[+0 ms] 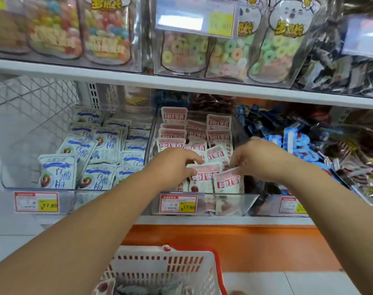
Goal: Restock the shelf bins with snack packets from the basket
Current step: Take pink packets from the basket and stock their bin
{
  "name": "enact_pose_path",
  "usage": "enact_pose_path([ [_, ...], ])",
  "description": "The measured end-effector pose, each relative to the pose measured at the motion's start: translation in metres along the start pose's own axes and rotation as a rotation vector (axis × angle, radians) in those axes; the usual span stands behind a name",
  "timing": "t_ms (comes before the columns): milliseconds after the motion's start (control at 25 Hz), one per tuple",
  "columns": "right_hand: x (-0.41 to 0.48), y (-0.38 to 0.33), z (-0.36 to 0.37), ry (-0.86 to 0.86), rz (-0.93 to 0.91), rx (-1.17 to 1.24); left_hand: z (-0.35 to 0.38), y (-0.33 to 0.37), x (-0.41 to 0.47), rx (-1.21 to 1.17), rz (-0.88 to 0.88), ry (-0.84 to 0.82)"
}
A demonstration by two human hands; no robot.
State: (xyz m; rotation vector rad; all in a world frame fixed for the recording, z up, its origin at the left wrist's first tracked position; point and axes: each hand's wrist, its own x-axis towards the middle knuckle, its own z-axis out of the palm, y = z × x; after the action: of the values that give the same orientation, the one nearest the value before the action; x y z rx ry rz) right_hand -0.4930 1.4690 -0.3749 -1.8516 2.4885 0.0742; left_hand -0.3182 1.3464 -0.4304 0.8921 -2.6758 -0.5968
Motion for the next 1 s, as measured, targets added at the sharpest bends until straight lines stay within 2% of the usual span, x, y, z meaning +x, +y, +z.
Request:
enact_pose_path([
  [160,0.012,0.003,0.006,-0.069,-0.027,-0.378,0.006,-0.007,0.004,-0.024,-0.012,-0.002],
  [280,0.017,0.003,0.013,-0.061,0.022,-0.468,0.01,-0.009,0.004,-0.014,-0.002,0.01],
  [400,0.01,0.001,0.019,-0.045,0.069,-0.42,0.005,0.001,-0.008,-0.027,0.039,0.06],
  [440,0.005,0.002,0.022,0.033,0.067,-0.366,0.002,0.005,-0.017,-0.03,0.066,0.107],
  [480,-0.005,0.0,0.026,0.187,0.049,-0.281,-0.002,0.006,-0.031,-0.04,0.094,0.184],
  [560,-0.033,-0.018,0.033,0.584,-0.039,0.076,-0.004,0.004,-0.069,-0.081,0.149,0.38],
  [600,-0.048,-0.034,0.04,0.641,-0.094,0.283,-0.001,-0.003,-0.092,-0.107,0.17,0.446],
  [640,-0.061,-0.052,0.05,0.589,-0.159,0.419,0.008,-0.013,-0.115,-0.129,0.177,0.475],
  [720,-0.079,-0.087,0.091,0.269,-0.267,0.421,0.04,-0.041,-0.16,-0.13,0.096,0.398],
  [800,-0.087,-0.117,0.147,-0.155,-0.295,0.295,0.079,-0.071,-0.201,-0.09,-0.082,0.133],
  [880,-0.092,-0.132,0.209,-0.485,-0.23,0.306,0.12,-0.102,-0.239,-0.071,-0.249,-0.134],
  [1000,-0.096,-0.147,0.29,-0.686,-0.139,0.358,0.164,-0.139,-0.29,-0.044,-0.412,-0.381],
])
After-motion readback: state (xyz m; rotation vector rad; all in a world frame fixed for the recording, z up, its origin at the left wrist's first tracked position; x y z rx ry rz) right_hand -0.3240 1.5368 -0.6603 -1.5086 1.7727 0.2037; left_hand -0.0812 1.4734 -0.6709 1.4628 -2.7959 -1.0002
